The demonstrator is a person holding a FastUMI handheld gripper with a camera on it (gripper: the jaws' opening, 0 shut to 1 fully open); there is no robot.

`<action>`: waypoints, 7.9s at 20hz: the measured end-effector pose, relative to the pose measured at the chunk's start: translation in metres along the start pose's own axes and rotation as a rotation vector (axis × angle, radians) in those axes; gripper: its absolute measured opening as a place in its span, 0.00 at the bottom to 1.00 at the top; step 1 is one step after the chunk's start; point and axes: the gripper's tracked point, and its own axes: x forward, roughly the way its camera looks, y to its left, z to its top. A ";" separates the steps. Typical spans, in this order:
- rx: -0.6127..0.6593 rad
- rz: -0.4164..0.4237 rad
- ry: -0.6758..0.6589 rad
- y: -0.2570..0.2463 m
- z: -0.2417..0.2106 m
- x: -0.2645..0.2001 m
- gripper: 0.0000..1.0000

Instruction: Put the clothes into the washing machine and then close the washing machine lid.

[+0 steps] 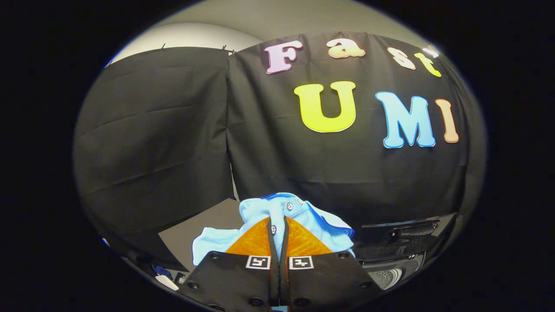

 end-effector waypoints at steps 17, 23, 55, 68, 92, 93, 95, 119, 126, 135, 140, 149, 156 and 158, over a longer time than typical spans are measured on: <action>0.013 -0.197 -0.060 -0.135 0.007 -0.047 0.02; 0.019 -0.276 -0.071 -0.182 0.006 -0.067 0.02; 0.046 -0.429 0.213 -0.284 -0.193 -0.060 0.02; 0.118 -0.481 0.207 -0.286 -0.205 -0.072 0.97; -0.007 -0.469 -0.099 -0.272 -0.078 -0.046 0.97; -0.019 -0.465 -0.101 -0.273 -0.074 -0.041 0.97; -0.038 -0.448 -0.110 -0.271 -0.067 -0.027 0.97; 0.048 -0.500 0.073 -0.359 -0.081 0.090 0.99; 0.068 -0.520 0.095 -0.361 -0.095 0.086 0.99; 0.050 -0.510 0.066 -0.343 -0.098 0.056 0.99; 0.044 -0.503 0.049 -0.331 -0.105 0.033 0.99; 0.043 -0.504 0.038 -0.315 -0.120 0.005 0.99; 0.046 -0.498 0.043 -0.302 -0.139 -0.018 0.99; 0.048 -0.497 0.053 -0.299 -0.145 -0.023 0.99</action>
